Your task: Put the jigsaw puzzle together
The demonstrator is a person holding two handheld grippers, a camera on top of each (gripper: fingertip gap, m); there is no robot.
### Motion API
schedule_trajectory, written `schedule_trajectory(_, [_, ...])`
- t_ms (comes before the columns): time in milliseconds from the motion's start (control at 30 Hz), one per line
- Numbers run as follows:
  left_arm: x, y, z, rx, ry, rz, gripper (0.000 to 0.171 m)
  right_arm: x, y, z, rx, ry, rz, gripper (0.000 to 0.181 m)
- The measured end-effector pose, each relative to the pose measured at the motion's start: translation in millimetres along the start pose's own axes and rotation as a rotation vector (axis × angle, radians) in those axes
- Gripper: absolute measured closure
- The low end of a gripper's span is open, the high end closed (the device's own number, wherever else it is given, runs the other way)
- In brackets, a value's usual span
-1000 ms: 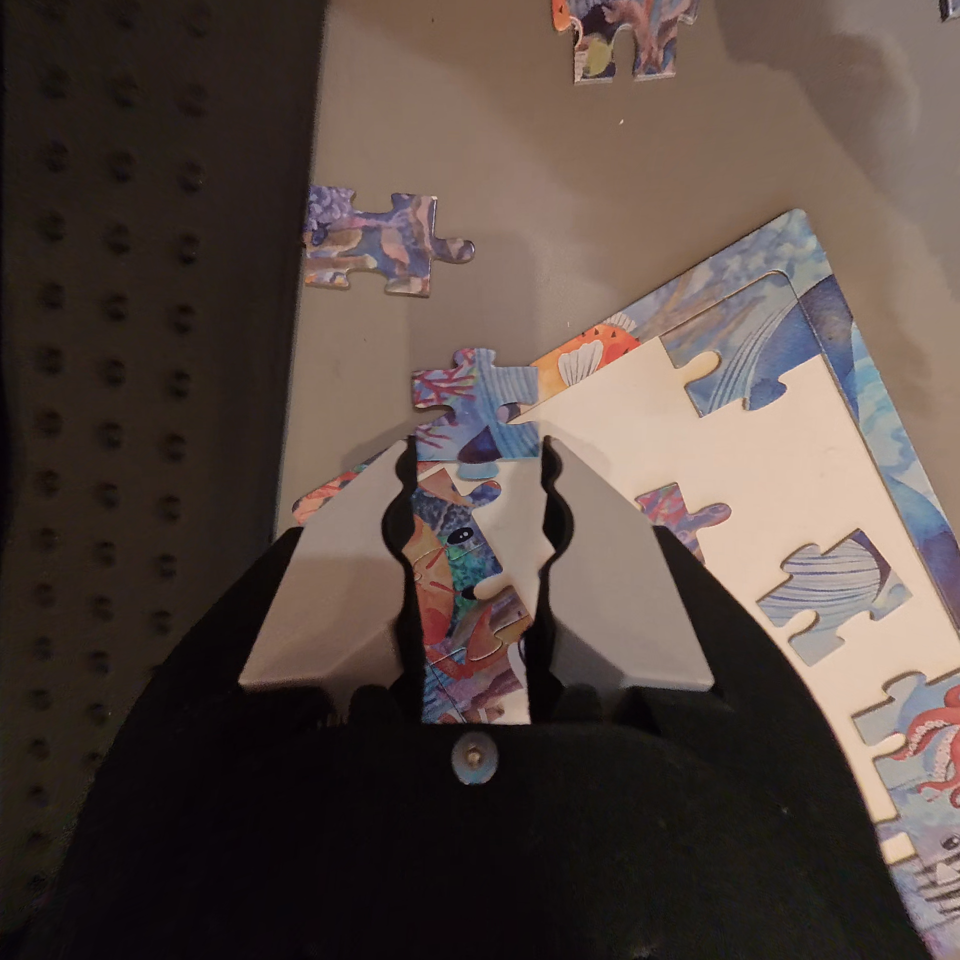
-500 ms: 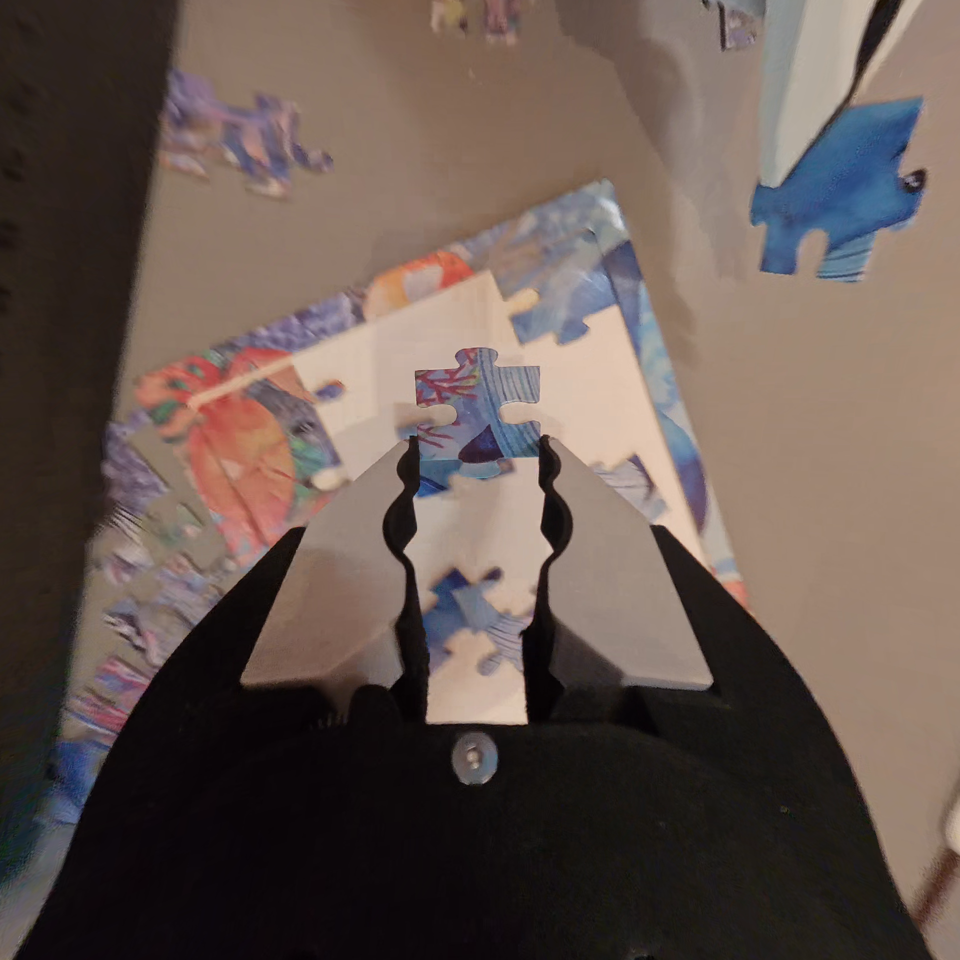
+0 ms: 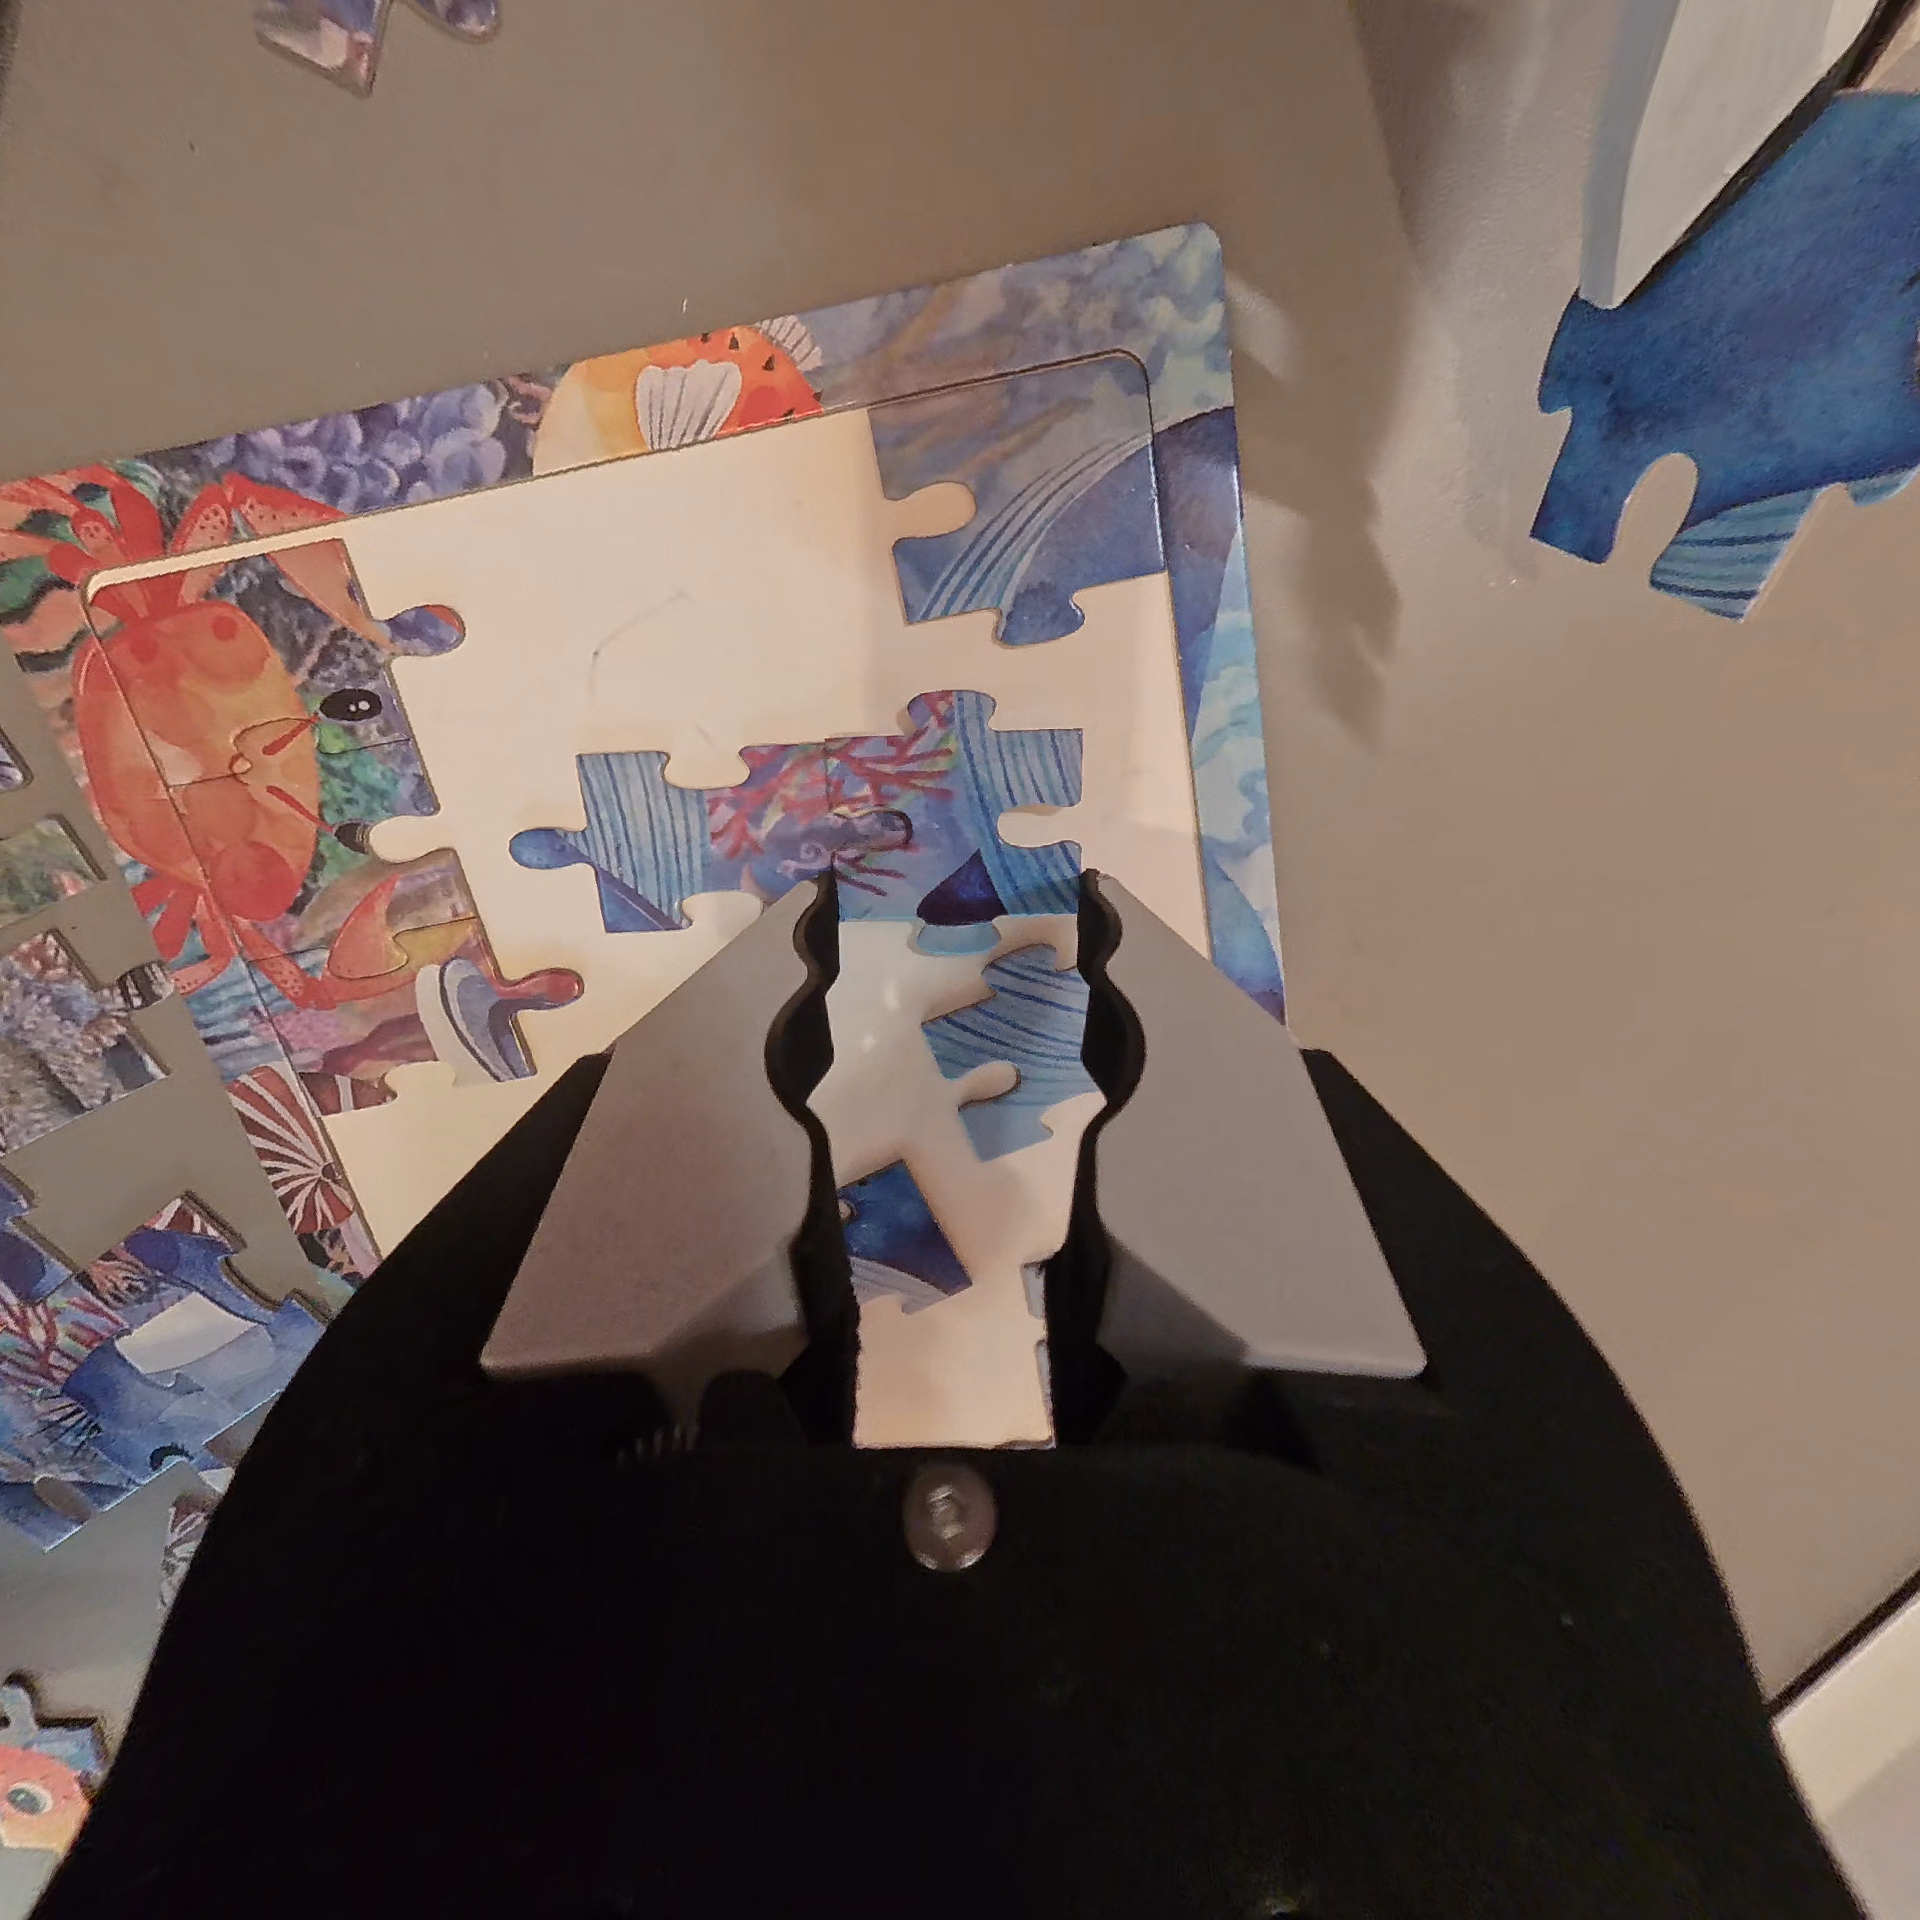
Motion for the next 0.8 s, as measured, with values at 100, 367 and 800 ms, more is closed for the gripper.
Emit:
schedule_trajectory(100, [-1.3, 0.5, -0.2, -0.002, -0.005, -0.002, 0.171, -0.8, 0.9, -0.3, -0.005, -0.001, 0.003, 0.137])
schedule_trajectory(367, [-3.4, 1.4, -0.4, -0.002, -0.010, -0.005, 0.171, -0.4, 0.1, -1.5, -0.012, -0.009, 0.003, 0.135])
schedule_trajectory(800, [-3.9, 0.4, -0.7, 0.001, -0.014, -0.006, 0.171, -0.8, -4.5, 3.7, -0.031, 0.007, 0.056, 0.181])
Point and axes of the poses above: each gripper's, where its closed fingertips meet, x back along the fingers, z out of its top, y = z × x across the jaws, the point moved 8 cm from there along x, back along the fingers, and after that the axes turned 6 degrees about -z, right-handed, at the moved point
